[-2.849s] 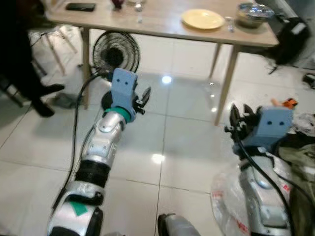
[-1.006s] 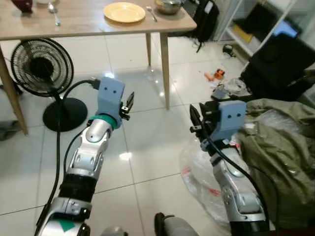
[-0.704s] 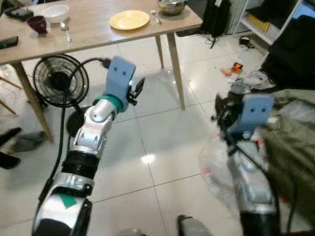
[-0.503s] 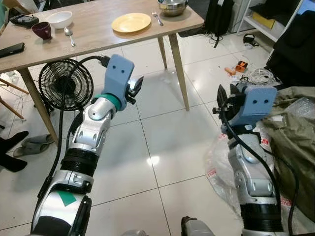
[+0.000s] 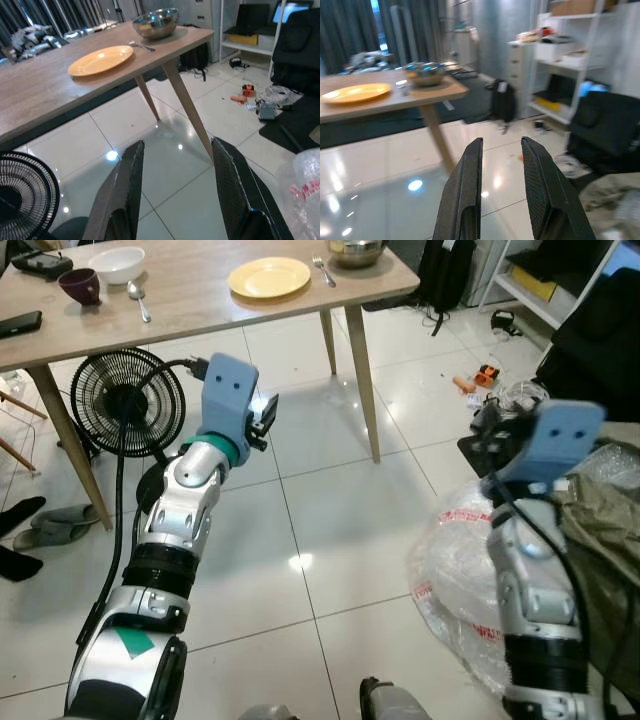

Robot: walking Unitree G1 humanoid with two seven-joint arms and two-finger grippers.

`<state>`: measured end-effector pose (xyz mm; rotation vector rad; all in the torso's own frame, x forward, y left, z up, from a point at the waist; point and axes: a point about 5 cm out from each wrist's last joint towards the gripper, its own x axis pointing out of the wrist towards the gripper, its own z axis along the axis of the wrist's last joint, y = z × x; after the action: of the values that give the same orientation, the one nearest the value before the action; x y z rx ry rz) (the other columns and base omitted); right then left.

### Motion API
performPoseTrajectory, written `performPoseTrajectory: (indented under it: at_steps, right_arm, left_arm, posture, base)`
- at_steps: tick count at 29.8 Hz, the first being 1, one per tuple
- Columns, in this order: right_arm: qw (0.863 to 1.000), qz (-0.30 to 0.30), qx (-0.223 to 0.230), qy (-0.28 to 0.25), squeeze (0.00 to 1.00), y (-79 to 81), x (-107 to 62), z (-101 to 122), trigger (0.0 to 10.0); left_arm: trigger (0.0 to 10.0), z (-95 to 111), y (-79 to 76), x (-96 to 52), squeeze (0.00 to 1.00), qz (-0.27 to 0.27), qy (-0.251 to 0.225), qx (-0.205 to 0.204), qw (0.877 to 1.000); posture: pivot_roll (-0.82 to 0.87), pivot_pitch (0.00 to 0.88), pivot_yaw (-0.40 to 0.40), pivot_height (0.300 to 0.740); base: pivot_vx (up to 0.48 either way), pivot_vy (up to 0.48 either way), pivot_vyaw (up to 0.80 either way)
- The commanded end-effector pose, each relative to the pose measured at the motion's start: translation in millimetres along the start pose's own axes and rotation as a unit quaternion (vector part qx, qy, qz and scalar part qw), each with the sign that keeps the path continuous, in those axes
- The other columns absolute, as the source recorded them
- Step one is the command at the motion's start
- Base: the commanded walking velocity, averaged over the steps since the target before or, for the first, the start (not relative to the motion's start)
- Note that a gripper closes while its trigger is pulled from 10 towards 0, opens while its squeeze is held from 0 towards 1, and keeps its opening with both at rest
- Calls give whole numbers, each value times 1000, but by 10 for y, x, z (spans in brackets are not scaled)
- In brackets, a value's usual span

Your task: Setting the table

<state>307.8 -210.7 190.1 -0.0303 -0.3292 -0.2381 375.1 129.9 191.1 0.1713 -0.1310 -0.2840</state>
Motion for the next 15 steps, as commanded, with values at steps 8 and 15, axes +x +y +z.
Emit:
performPoseTrajectory:
  at_steps: [8, 15]
  right_arm:
    - [1000, 19, 1, -2, 0, 37, 61, 3, 10000]
    - [995, 102, 1, -4, 0, 199, -1, 15, 10000]
  left_arm:
    - [10000, 23, 20, 64, 0, 19, -10, -15, 1000]
    - [10000, -12, -3, 43, 0, 20, -11, -13, 1000]
  posture:
    - [97, 0, 63, 740]
    - [93, 0, 49, 740]
  base:
    - [0, 0, 0]
    - [0, 0, 0]
